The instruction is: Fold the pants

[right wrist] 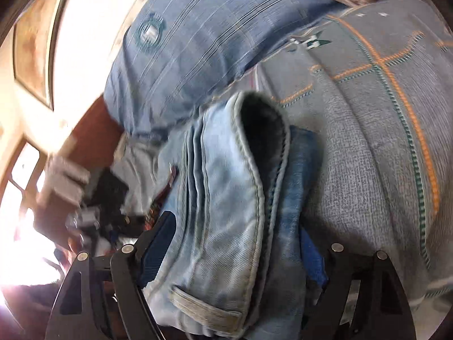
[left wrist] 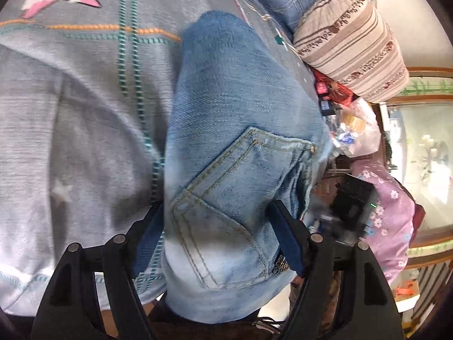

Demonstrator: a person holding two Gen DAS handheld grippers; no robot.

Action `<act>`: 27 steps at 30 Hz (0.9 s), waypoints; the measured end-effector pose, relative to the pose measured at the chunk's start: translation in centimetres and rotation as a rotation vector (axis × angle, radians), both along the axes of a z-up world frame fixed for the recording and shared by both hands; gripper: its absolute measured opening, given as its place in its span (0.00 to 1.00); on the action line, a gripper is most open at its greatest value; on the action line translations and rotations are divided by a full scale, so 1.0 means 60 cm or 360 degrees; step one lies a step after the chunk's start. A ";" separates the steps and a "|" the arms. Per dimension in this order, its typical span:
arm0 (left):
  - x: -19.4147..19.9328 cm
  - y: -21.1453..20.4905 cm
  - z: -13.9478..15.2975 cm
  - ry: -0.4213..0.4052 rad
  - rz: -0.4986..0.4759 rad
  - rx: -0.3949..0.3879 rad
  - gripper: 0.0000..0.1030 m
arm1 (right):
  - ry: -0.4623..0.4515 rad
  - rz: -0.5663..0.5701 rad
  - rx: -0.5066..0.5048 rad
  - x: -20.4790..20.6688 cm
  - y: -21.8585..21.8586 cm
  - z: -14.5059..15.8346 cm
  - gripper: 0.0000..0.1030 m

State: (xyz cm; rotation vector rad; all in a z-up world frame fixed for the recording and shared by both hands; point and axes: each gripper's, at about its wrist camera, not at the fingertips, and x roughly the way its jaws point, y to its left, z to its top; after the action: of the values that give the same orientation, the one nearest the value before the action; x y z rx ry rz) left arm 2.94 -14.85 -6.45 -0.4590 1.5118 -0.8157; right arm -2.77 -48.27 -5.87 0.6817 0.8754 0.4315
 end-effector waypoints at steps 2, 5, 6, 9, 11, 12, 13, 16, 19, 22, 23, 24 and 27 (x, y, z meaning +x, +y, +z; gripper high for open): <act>-0.003 -0.012 0.000 -0.0003 -0.0023 -0.0003 0.73 | 0.0053 0.0000 -0.0056 0.009 0.006 -0.019 0.78; -0.010 -0.018 0.013 -0.0038 -0.0050 0.0018 0.70 | 0.0090 -0.0040 -0.0219 0.010 0.026 0.010 0.61; -0.008 -0.020 0.015 -0.0043 -0.0061 0.0022 0.70 | 0.0073 -0.0036 -0.0256 0.005 0.032 0.023 0.58; -0.001 -0.027 -0.001 -0.0012 -0.0049 0.0025 0.69 | -0.0016 0.0042 -0.0260 -0.017 0.041 0.043 0.55; -0.005 -0.032 0.005 -0.0017 -0.0044 0.0035 0.61 | 0.0055 0.0027 -0.0219 -0.007 0.036 0.016 0.55; -0.012 -0.035 0.018 -0.0071 -0.0066 0.0058 0.56 | 0.0116 -0.0020 -0.0192 0.000 0.032 0.004 0.55; -0.020 -0.041 0.034 -0.0134 -0.0097 0.0069 0.50 | 0.0159 -0.0071 -0.0165 0.000 0.030 0.001 0.49; -0.047 -0.052 0.077 -0.0276 -0.0182 0.0060 0.47 | 0.0079 -0.0049 -0.0342 -0.023 0.058 0.063 0.36; -0.051 -0.038 0.110 -0.0304 -0.0186 -0.0034 0.45 | 0.0009 -0.0047 -0.0410 -0.053 0.080 0.116 0.36; -0.035 -0.005 0.159 -0.0357 -0.0126 -0.0151 0.45 | -0.0032 -0.0068 -0.0392 -0.054 0.092 0.158 0.36; -0.028 0.011 0.184 -0.0414 -0.0094 -0.0169 0.45 | -0.0072 -0.0068 -0.0369 -0.051 0.094 0.179 0.36; -0.018 0.028 0.208 -0.0474 -0.0059 -0.0180 0.45 | -0.0107 -0.0058 -0.0361 -0.042 0.103 0.196 0.36; 0.018 0.077 0.253 -0.0605 0.0066 -0.0193 0.45 | -0.0254 0.0007 -0.0391 0.004 0.148 0.253 0.38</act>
State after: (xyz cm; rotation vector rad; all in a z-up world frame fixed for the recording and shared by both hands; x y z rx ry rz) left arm 3.99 -10.25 8.73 -0.3967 1.1031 -0.9083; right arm -2.52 -39.40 9.33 0.4137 0.7632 0.3697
